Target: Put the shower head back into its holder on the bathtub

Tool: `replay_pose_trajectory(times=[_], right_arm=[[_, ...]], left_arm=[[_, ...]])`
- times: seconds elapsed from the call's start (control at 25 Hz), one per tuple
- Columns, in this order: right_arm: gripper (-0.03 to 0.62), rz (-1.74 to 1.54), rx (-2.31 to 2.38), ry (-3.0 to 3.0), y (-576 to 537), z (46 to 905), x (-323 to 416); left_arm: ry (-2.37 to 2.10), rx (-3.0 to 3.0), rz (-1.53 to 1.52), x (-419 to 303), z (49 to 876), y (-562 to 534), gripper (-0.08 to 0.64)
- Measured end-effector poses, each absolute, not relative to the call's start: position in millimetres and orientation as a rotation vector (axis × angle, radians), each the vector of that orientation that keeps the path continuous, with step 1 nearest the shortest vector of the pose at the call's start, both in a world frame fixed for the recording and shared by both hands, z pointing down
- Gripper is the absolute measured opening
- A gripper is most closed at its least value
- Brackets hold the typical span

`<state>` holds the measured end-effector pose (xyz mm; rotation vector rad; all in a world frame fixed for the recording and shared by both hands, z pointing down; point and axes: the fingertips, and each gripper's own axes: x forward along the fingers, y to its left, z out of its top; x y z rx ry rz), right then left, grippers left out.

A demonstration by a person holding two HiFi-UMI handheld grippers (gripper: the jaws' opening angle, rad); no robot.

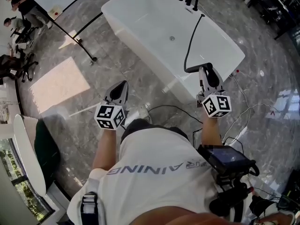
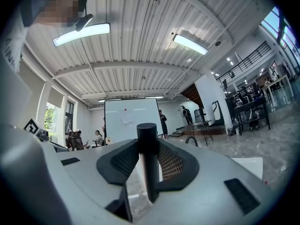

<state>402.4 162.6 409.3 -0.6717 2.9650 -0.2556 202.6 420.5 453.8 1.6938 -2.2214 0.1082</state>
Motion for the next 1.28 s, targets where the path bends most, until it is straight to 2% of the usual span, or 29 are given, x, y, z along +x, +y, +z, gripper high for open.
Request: replay_pose_trajectory(times=[0.28,0.6,0.96,1.28], right_arm=[[0.126,-0.245,-0.783,2.925,119,416,311],[0.124,-0.126,-0.967,2.86,98,397,249],[0.124,0.012,-1.046,2.828,62,345,205],[0.124,-0.017,-1.062,2.805,18,354,171]], left_arm=[[-2.184,1.719,0.075,95,479,388,0.014],[-2.142,1.773,0.071,-1,483,382,0.014],[-2.088,1.794,-0.004,-47,485,354,0.014],[-2.047,1.838,0.032,-80,490,302,0.014]])
